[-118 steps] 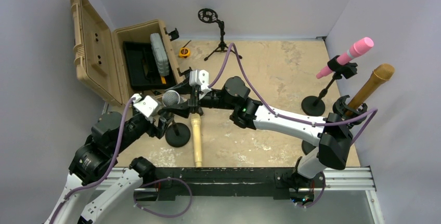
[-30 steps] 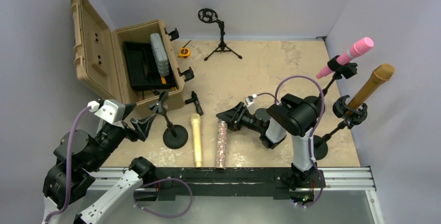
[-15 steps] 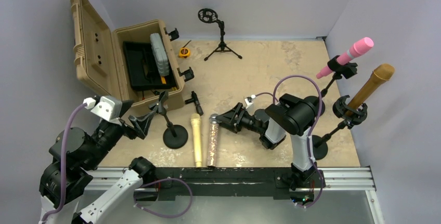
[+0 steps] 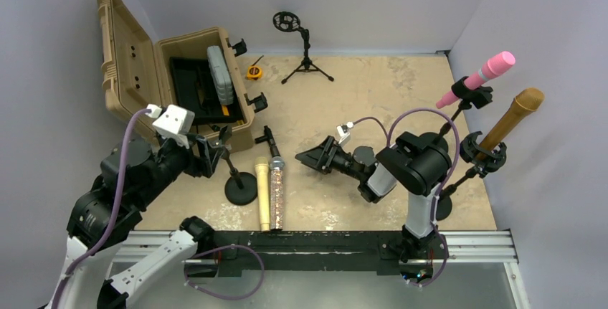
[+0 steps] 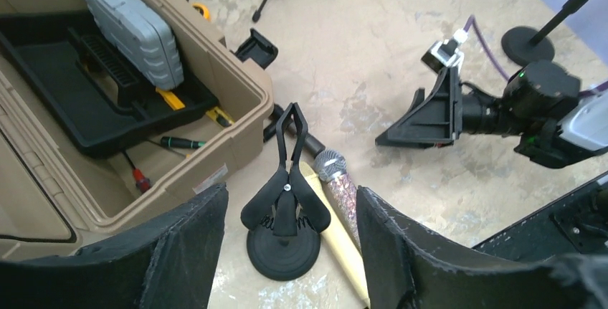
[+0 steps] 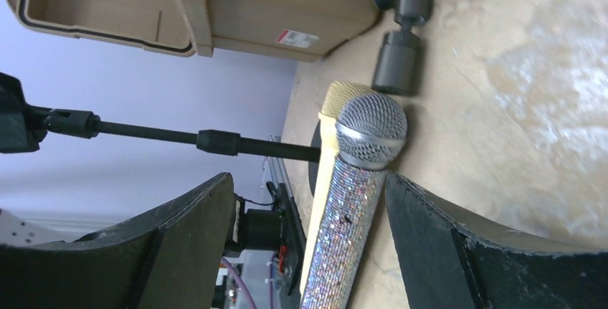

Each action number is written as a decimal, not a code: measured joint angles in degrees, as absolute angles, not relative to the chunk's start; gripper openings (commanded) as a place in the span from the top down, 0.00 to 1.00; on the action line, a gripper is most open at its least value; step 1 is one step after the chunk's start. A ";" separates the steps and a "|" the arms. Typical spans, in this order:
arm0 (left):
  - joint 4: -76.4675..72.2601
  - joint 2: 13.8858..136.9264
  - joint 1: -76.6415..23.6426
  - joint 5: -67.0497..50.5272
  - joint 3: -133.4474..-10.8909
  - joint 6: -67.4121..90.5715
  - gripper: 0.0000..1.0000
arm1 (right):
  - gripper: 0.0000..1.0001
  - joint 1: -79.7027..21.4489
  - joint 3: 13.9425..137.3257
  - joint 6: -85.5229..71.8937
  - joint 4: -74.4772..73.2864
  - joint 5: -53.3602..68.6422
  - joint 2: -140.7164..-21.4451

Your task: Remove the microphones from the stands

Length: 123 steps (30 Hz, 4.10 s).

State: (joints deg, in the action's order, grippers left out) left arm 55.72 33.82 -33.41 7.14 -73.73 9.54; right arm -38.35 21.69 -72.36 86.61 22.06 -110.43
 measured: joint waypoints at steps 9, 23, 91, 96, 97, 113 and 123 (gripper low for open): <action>56.86 36.51 -33.41 7.51 -73.73 10.41 0.51 | 0.27 -38.35 23.66 -65.39 82.78 21.50 -106.78; 53.39 38.61 -33.41 10.35 -70.35 7.73 0.82 | 0.32 -38.37 24.32 -60.95 80.12 20.25 -104.53; 48.77 33.50 -34.26 23.79 -72.25 30.13 0.27 | 0.02 -69.45 52.45 -20.43 58.92 3.44 -95.35; 39.99 33.30 -34.26 22.74 -68.58 23.62 0.28 | 0.02 -72.12 53.04 -18.44 54.37 -6.07 -95.79; 38.83 33.08 -34.26 22.55 -67.33 22.44 0.28 | 0.02 -72.29 53.04 -17.93 53.69 -7.84 -96.09; 27.64 25.28 -34.26 20.58 -50.46 11.03 0.30 | 0.06 -77.10 48.71 -13.21 58.72 -13.06 -102.04; 25.82 23.46 -34.26 22.37 -48.31 8.88 0.31 | 0.31 -77.73 52.53 -14.09 61.91 -21.45 -109.23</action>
State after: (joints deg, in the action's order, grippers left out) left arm 25.82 23.46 -34.26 22.37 -48.31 8.88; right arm -77.73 52.53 -14.09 61.91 -21.45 -109.23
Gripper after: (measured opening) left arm 0.703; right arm 0.760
